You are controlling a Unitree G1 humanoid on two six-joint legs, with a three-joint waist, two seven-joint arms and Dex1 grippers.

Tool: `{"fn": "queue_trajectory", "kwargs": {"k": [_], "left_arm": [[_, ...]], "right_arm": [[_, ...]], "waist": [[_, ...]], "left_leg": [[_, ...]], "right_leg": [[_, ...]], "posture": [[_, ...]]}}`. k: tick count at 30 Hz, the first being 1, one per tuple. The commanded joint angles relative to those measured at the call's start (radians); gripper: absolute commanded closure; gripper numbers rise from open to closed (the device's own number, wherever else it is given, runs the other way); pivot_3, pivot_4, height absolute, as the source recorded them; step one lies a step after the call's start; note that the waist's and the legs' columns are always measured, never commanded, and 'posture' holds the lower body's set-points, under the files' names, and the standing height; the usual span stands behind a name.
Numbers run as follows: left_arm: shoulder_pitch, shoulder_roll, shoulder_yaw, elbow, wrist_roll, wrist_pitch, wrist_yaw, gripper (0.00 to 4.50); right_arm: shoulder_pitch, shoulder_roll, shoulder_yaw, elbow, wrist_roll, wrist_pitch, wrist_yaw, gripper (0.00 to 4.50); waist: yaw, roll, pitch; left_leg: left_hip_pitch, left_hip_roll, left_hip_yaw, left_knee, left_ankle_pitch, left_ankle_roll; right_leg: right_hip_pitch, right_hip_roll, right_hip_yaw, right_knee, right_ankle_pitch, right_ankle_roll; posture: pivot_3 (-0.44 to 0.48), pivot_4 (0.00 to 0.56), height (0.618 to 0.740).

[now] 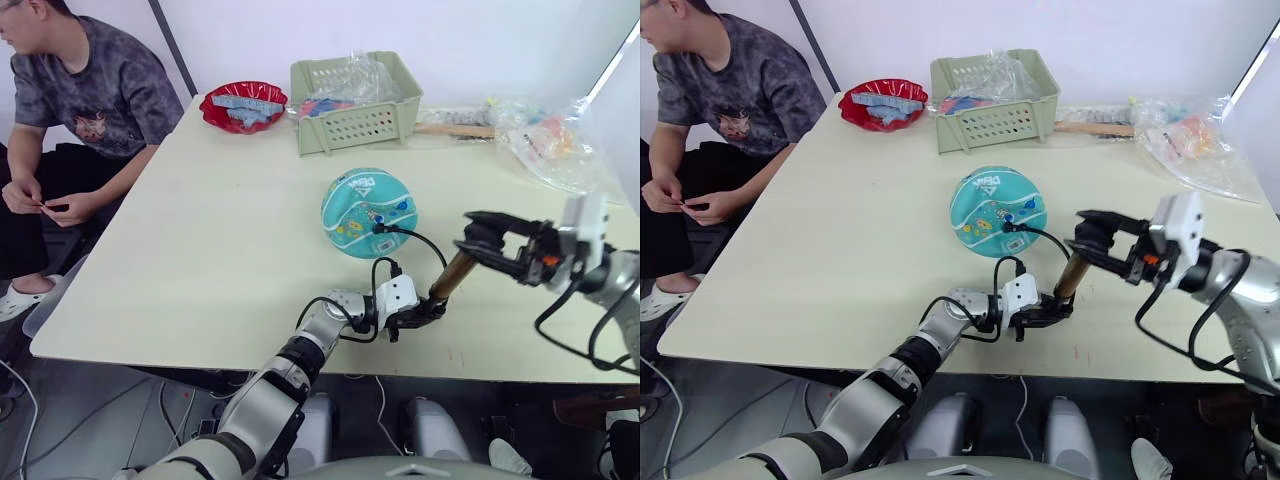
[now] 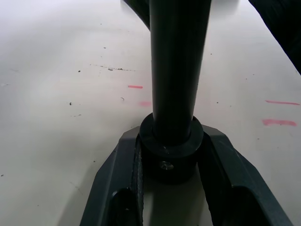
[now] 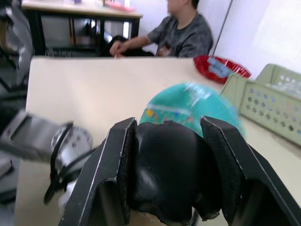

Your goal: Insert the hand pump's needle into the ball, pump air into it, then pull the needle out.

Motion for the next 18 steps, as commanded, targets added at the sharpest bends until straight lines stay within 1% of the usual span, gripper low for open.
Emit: {"fn": "queue_trajectory", "kwargs": {"k": [1,5,9,13,17,18], "left_arm": [[0.024,0.008,-0.018,0.029,0.025,0.025,-0.014,3.34],[0.021,0.004,-0.016,0.028,0.025,0.026,-0.011,3.34],[0.021,0.001,-0.017,0.03,0.025,0.027,-0.011,3.34],[0.02,-0.001,-0.017,0.033,0.026,0.026,-0.01,3.34],[0.018,0.002,-0.015,0.039,0.028,0.023,-0.01,3.34],[0.019,0.003,-0.015,0.039,0.028,0.023,-0.011,3.34]], "right_arm": [[0.084,0.06,0.125,0.079,-0.127,-0.039,-0.022,2.77],[0.122,0.1,0.159,0.121,-0.183,-0.088,-0.033,2.77],[0.123,0.111,0.153,0.138,-0.19,-0.101,-0.036,2.77],[0.056,0.104,0.067,0.068,-0.056,-0.009,-0.057,2.77],[-0.047,0.041,-0.047,0.008,0.104,0.119,-0.061,2.77],[-0.067,0.027,-0.072,0.0,0.137,0.148,-0.064,2.77]], "waist": [[0.001,-0.002,-0.003],[0.002,-0.002,-0.004],[0.002,-0.003,-0.006],[0.002,-0.004,-0.006],[0.004,-0.004,-0.006],[0.004,-0.004,-0.005]], "left_leg": [[0.001,0.0,0.001,0.0,0.0,0.0],[0.002,-0.001,0.004,0.0,-0.001,0.002],[0.006,-0.001,0.008,0.0,-0.003,0.004],[0.009,-0.001,0.014,0.0,-0.007,0.007],[0.006,-0.001,0.026,0.0,-0.009,0.011],[0.003,-0.001,0.029,0.001,-0.01,0.012]], "right_leg": [[0.0,0.0,0.001,0.0,0.0,0.0],[-0.003,0.001,0.009,0.0,0.002,-0.003],[-0.003,0.001,0.016,0.0,0.002,-0.001],[-0.003,0.001,0.024,0.0,0.003,0.002],[-0.011,0.001,0.038,0.0,0.008,0.004],[-0.016,0.001,0.04,0.0,0.009,0.005]], "posture": [[0.0,0.15,0.74],[0.0,0.15,0.74],[0.0,0.15,0.74],[0.0,0.15,0.74],[0.0,0.15,0.74],[0.0,0.15,0.74]]}}
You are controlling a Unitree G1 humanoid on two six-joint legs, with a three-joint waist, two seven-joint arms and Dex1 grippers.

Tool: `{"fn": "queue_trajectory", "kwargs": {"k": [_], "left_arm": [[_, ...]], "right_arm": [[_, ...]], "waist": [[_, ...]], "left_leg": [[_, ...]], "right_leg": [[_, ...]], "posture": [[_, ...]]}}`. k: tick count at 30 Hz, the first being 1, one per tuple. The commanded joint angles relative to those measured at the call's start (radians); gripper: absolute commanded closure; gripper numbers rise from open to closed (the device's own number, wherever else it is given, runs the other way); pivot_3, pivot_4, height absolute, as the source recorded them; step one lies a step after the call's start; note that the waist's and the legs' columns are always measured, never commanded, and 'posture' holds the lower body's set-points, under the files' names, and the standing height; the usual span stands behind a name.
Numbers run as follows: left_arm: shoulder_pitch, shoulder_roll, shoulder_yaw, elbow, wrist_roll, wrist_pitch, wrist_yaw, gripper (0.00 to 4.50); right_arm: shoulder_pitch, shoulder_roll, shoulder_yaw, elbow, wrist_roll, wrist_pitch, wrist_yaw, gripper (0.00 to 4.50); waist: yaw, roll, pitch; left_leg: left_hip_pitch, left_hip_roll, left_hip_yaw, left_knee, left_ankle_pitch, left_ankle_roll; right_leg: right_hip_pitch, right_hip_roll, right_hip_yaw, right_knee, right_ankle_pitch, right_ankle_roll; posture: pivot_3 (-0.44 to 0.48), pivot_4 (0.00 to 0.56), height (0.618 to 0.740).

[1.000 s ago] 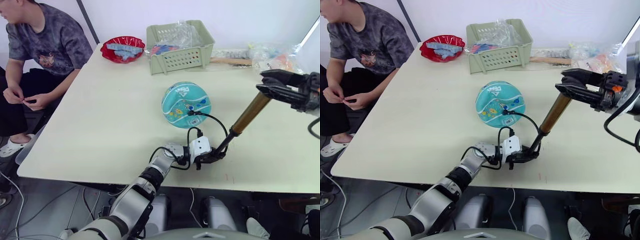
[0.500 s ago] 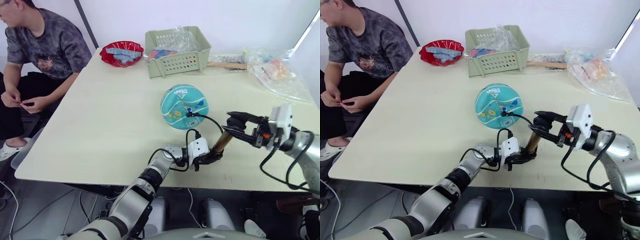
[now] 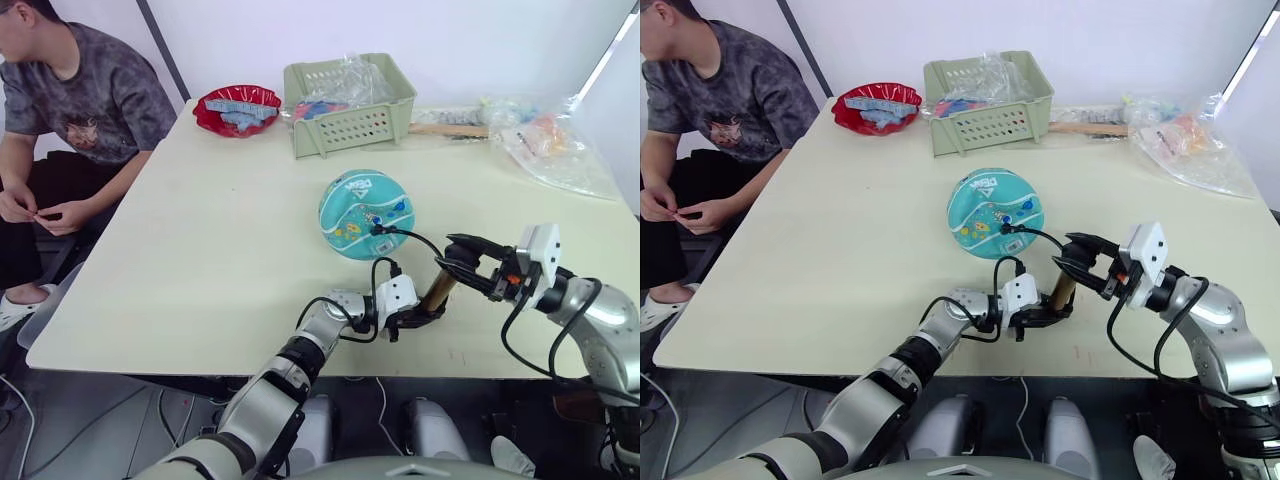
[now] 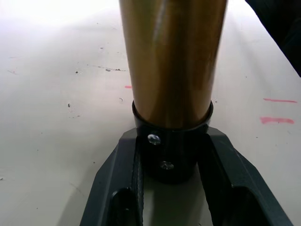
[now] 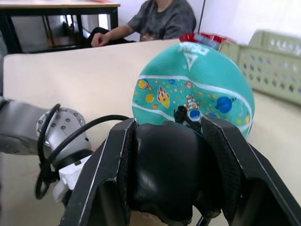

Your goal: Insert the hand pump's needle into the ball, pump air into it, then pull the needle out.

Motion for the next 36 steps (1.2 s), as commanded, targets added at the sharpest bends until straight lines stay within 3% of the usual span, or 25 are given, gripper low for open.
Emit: {"fn": "queue_trajectory", "kwargs": {"k": [1,9,14,21,26,36], "left_arm": [[0.022,0.008,-0.02,0.036,0.028,0.023,-0.01,3.34],[0.032,0.011,-0.022,0.032,0.029,0.02,-0.015,3.34],[0.029,0.008,-0.024,0.034,0.031,0.02,-0.014,3.34],[0.028,0.007,-0.023,0.033,0.03,0.024,-0.015,3.34],[0.027,0.008,-0.023,0.035,0.03,0.026,-0.015,3.34],[0.03,0.01,-0.022,0.029,0.029,0.031,-0.006,3.34]], "right_arm": [[-0.081,-0.052,-0.119,-0.066,0.174,0.119,-0.002,2.77],[-0.255,-0.208,-0.303,-0.048,0.389,0.326,-0.025,2.77],[-0.326,-0.295,-0.352,-0.027,0.425,0.378,-0.01,2.77],[-0.38,-0.327,-0.376,-0.018,0.473,0.426,-0.022,2.77],[-0.225,-0.295,-0.281,-0.064,0.384,0.427,-0.001,2.77],[-0.01,-0.071,-0.044,-0.083,0.185,0.291,-0.051,2.77]], "waist": [[0.001,0.0,0.0],[0.001,0.002,0.004],[0.001,0.002,0.005],[0.001,0.004,0.005],[0.003,0.003,0.005],[-0.001,-0.005,-0.004]], "left_leg": [[-0.004,0.0,0.002,0.0,0.0,0.0],[-0.007,-0.003,0.007,0.001,-0.004,0.006],[-0.008,-0.003,0.005,0.001,-0.004,0.006],[-0.009,-0.003,0.004,0.001,-0.003,0.006],[-0.009,-0.003,0.002,0.001,-0.003,0.006],[-0.001,-0.002,-0.002,0.002,-0.003,0.006]], "right_leg": [[-0.004,0.0,0.002,0.0,0.001,0.001],[-0.01,-0.001,0.013,-0.003,0.003,0.005],[-0.009,-0.001,0.011,-0.003,0.003,0.005],[-0.009,-0.001,0.01,-0.003,0.004,0.005],[-0.009,-0.002,0.008,-0.003,0.004,0.005],[0.0,0.001,0.004,-0.004,0.003,0.005]], "posture": [[0.0,0.15,0.74],[0.0,0.15,0.74],[0.0,0.15,0.74],[0.0,0.15,0.74],[0.0,0.15,0.74],[0.0,0.15,0.74]]}}
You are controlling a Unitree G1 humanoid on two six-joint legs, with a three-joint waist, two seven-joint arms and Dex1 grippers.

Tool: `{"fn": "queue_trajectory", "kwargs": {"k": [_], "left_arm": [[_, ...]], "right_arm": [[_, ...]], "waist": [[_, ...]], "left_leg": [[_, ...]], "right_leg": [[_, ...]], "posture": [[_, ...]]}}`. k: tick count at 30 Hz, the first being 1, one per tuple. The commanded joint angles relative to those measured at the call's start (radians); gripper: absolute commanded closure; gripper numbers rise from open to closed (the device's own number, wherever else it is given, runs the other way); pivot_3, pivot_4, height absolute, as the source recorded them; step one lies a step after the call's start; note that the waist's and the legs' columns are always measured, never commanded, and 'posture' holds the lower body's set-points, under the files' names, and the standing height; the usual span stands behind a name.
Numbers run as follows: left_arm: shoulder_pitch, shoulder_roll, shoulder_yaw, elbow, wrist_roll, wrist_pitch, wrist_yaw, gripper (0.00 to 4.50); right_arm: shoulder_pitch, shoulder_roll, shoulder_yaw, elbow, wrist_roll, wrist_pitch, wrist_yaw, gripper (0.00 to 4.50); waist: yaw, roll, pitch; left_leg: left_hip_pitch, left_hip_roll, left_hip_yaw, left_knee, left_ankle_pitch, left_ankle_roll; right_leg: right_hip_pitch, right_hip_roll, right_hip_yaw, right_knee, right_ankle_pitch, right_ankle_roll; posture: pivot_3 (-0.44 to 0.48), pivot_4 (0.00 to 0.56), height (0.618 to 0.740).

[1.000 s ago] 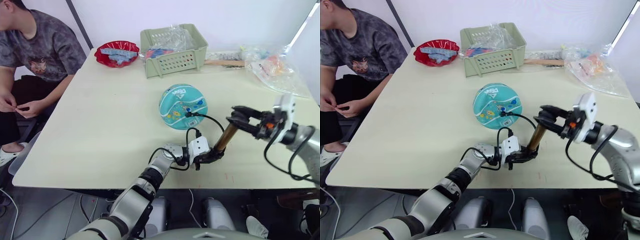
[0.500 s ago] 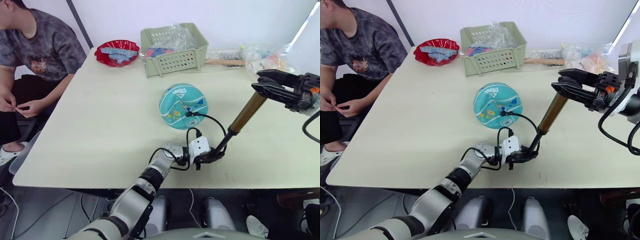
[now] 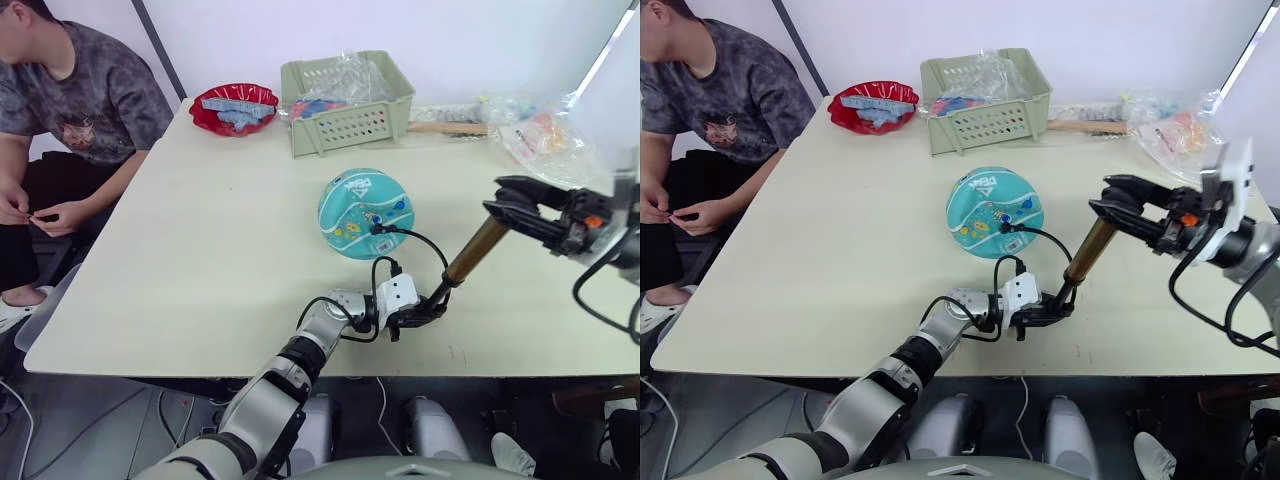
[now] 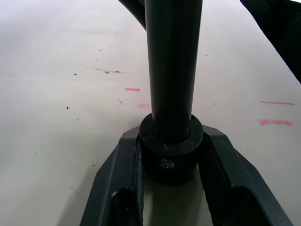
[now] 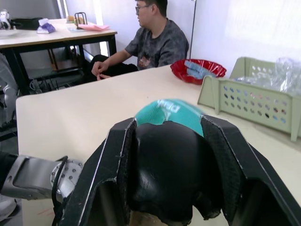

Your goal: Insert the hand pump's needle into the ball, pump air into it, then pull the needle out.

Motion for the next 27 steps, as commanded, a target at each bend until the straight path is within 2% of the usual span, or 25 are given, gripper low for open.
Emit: {"fn": "queue_trajectory", "kwargs": {"k": [1,6,13,20,27], "left_arm": [[0.027,0.01,-0.024,0.027,0.032,0.03,-0.011,3.34],[0.029,0.011,-0.024,0.021,0.033,0.033,-0.009,3.34],[0.029,0.01,-0.023,0.02,0.034,0.037,-0.003,3.34],[0.03,0.014,-0.023,0.021,0.035,0.037,-0.006,3.34],[0.033,0.02,-0.024,0.018,0.037,0.034,-0.01,3.34]], "right_arm": [[0.081,0.066,0.147,0.032,-0.073,0.017,-0.019,2.77],[0.13,0.159,0.225,0.087,-0.157,-0.036,-0.013,2.77],[0.183,0.198,0.267,0.143,-0.25,-0.087,0.0,2.77],[0.099,0.142,0.12,0.076,-0.131,-0.057,0.028,2.77],[-0.05,0.013,-0.095,0.038,0.143,0.133,-0.009,2.77]], "waist": [[0.0,-0.001,-0.002],[0.0,-0.002,-0.005],[0.0,-0.001,-0.007],[0.001,-0.001,-0.008],[0.001,0.012,0.005]], "left_leg": [[0.0,0.001,0.0,0.0,0.0,0.0],[0.0,0.001,-0.001,0.0,0.0,0.0],[0.001,0.001,-0.001,0.0,0.0,0.0],[0.0,0.002,-0.001,0.0,0.0,0.0],[-0.004,0.0,-0.001,0.0,0.0,0.0]], "right_leg": [[0.0,0.0,-0.001,0.0,0.0,0.0],[0.001,0.001,-0.001,0.0,0.0,-0.001],[0.001,0.001,-0.002,0.0,0.0,-0.001],[0.001,0.002,-0.002,0.0,0.0,-0.001],[-0.002,0.0,-0.002,-0.002,0.001,-0.002]], "posture": [[0.0,0.15,0.74],[0.0,0.15,0.74],[0.0,0.15,0.74],[0.0,0.15,0.74],[0.0,0.15,0.74]]}}
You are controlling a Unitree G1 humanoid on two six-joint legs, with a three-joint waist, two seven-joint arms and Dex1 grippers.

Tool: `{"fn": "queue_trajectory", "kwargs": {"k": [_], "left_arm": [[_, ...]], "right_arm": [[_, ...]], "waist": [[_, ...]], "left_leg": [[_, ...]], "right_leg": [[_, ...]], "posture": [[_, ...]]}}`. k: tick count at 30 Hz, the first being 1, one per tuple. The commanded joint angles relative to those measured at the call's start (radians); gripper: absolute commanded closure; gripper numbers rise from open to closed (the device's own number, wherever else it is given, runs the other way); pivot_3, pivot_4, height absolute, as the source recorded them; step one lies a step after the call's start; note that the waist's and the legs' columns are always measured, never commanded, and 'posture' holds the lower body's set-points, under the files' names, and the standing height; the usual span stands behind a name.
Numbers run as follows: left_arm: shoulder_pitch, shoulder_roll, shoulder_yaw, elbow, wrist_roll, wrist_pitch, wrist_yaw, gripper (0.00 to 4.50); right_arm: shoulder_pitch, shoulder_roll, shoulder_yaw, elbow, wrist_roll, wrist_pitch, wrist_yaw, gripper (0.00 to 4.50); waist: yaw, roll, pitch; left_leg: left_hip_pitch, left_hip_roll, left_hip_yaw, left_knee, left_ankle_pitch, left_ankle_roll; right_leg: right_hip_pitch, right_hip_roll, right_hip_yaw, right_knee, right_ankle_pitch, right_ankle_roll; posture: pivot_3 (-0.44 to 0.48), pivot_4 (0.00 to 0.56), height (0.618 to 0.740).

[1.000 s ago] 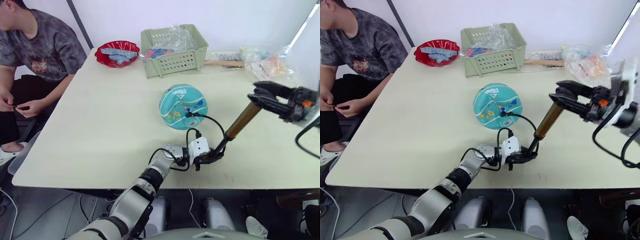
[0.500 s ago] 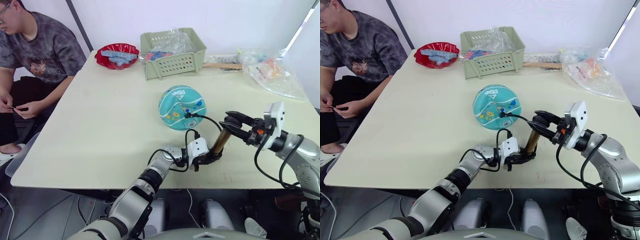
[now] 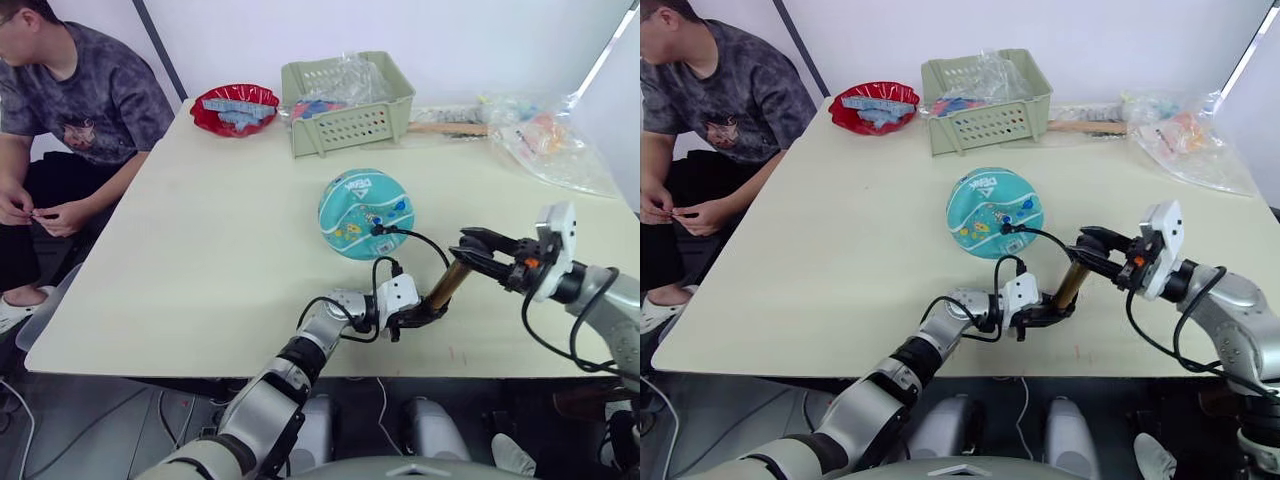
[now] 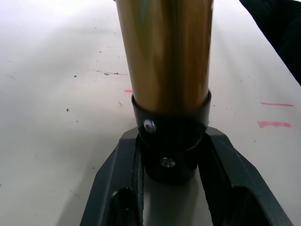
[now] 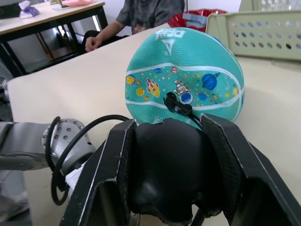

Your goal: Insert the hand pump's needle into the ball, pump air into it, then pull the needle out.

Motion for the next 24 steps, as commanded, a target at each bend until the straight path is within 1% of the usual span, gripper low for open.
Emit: {"fn": "queue_trajectory", "kwargs": {"k": [1,7,10,14,16,21,24], "left_arm": [[0.03,0.023,-0.024,0.044,0.037,0.02,-0.003,3.34],[0.031,0.024,-0.026,0.045,0.039,0.017,-0.007,3.34],[0.031,0.024,-0.027,0.046,0.041,0.016,-0.008,3.34],[0.031,0.026,-0.027,0.047,0.042,0.014,-0.008,3.34],[0.03,0.027,-0.028,0.048,0.042,0.014,-0.007,3.34],[0.031,0.026,-0.03,0.048,0.041,0.014,-0.005,3.34],[0.03,0.025,-0.03,0.049,0.041,0.014,-0.005,3.34]], "right_arm": [[-0.092,-0.065,-0.154,-0.044,0.209,0.103,-0.012,2.77],[-0.18,-0.169,-0.236,-0.027,0.304,0.186,-0.015,2.77],[-0.254,-0.213,-0.268,0.003,0.341,0.21,-0.026,2.77],[-0.295,-0.26,-0.28,0.025,0.35,0.223,-0.008,2.77],[-0.288,-0.259,-0.27,0.013,0.356,0.228,-0.006,2.77],[-0.212,-0.218,-0.214,-0.034,0.311,0.207,-0.006,2.77],[-0.144,-0.181,-0.139,-0.062,0.198,0.124,0.002,2.77]], "waist": [[0.0,0.001,0.001],[0.0,0.001,0.004],[-0.001,0.003,0.005],[0.0,0.003,0.006],[0.0,0.003,0.006],[0.0,0.002,0.006],[-0.001,0.001,0.005]], "left_leg": [[0.0,0.0,0.0,0.0,0.0,0.0],[-0.001,0.0,0.0,-0.001,0.0,0.0],[-0.001,0.0,0.0,-0.001,0.0,0.0],[-0.002,0.0,0.0,-0.001,0.0,0.0],[-0.002,0.0,0.0,-0.001,0.0,0.0],[-0.003,0.0,0.0,-0.001,0.0,0.0],[-0.002,0.0,-0.001,-0.001,0.0,0.0]], "right_leg": [[0.0,0.0,0.0,0.0,0.0,0.0],[0.0,0.0,0.0,-0.002,0.0,0.0],[0.0,0.0,0.0,-0.002,0.0,0.0],[0.0,0.0,-0.001,-0.002,0.0,0.0],[0.0,-0.001,-0.001,-0.003,0.0,0.0],[0.0,-0.001,-0.001,-0.003,0.0,0.0],[0.0,-0.001,-0.002,-0.003,0.0,0.0]], "posture": [[0.0,0.15,0.74],[0.0,0.15,0.74],[0.0,0.15,0.74],[0.0,0.15,0.74],[0.0,0.15,0.74],[0.0,0.15,0.74],[0.0,0.15,0.74]]}}
